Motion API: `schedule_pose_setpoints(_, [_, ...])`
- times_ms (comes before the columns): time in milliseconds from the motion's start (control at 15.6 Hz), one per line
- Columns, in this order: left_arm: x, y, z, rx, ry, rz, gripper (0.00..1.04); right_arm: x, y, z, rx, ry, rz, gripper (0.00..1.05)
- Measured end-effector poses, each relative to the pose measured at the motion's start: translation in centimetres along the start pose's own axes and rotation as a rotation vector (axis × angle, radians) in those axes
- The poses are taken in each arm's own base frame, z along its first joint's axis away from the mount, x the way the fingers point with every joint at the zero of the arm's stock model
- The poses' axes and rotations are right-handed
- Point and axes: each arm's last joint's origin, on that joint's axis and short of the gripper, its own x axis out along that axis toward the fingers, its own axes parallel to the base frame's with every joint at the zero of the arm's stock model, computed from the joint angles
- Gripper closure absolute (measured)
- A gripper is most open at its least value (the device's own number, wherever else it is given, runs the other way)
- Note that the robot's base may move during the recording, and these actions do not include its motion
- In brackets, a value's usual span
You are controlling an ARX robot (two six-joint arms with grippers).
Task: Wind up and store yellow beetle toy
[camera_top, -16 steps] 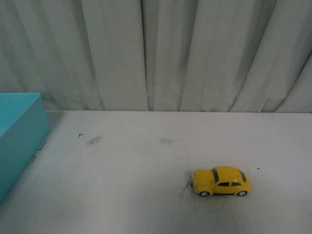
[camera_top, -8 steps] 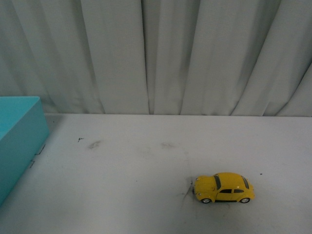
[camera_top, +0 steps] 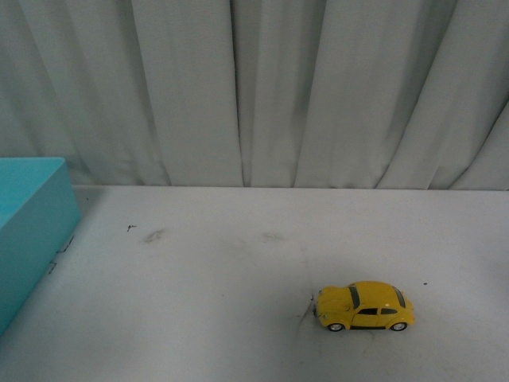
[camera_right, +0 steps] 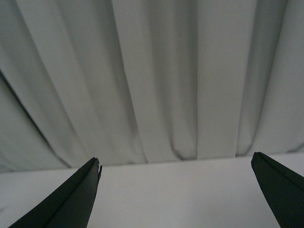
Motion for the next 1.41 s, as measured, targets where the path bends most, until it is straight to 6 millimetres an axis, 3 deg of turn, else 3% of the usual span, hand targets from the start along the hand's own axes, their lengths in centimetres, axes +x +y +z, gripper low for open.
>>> schedule_pose_setpoints(64, [0.0, 0.0, 0.0, 0.0, 0.0, 0.0, 0.07, 4.0, -0.8, 1.7, -0.014, -0.025, 0.018, 0.06])
schedule_pose_setpoints(128, [0.0, 0.0, 0.0, 0.0, 0.0, 0.0, 0.07, 9.3, -0.9, 1.6, -0.021, 0.059, 0.082, 0.06])
schedule_pose_setpoints(257, [0.0, 0.0, 0.0, 0.0, 0.0, 0.0, 0.07, 16.0, 0.5, -0.8, -0.09, 0.245, 0.296, 0.06])
schedule_pose_setpoints(321, [0.0, 0.0, 0.0, 0.0, 0.0, 0.0, 0.07, 17.7, 1.6, -2.2, -0.158, 0.287, 0.43, 0.06])
schedule_pose_setpoints(385, [0.0, 0.0, 0.0, 0.0, 0.0, 0.0, 0.07, 18.3, 2.8, -3.9, -0.226, 0.367, 0.605, 0.06])
schedule_pose_setpoints(899, [0.0, 0.0, 0.0, 0.0, 0.0, 0.0, 0.07, 18.3, 4.5, -6.2, -0.414, 0.448, 0.949, 0.06])
schedule_pose_setpoints(963, [0.0, 0.0, 0.0, 0.0, 0.0, 0.0, 0.07, 18.6, 4.4, -7.7, -0.634, 0.471, 1.043, 0.06])
schedule_pose_setpoints(1027, [0.0, 0.0, 0.0, 0.0, 0.0, 0.0, 0.07, 19.0, 4.3, -10.8, -0.894, 0.535, 1.273, 0.06])
schedule_pose_setpoints(1091, [0.0, 0.0, 0.0, 0.0, 0.0, 0.0, 0.07, 20.1, 4.7, -12.6, -0.993, 0.53, 1.367, 0.06])
schedule_pose_setpoints(1156, [0.0, 0.0, 0.0, 0.0, 0.0, 0.0, 0.07, 21.2, 5.8, -13.9, -1.018, 0.531, 1.401, 0.06])
schedule_pose_setpoints(1412, [0.0, 0.0, 0.0, 0.0, 0.0, 0.0, 0.07, 22.0, 6.2, -15.5, -0.956, 0.588, 1.373, 0.06])
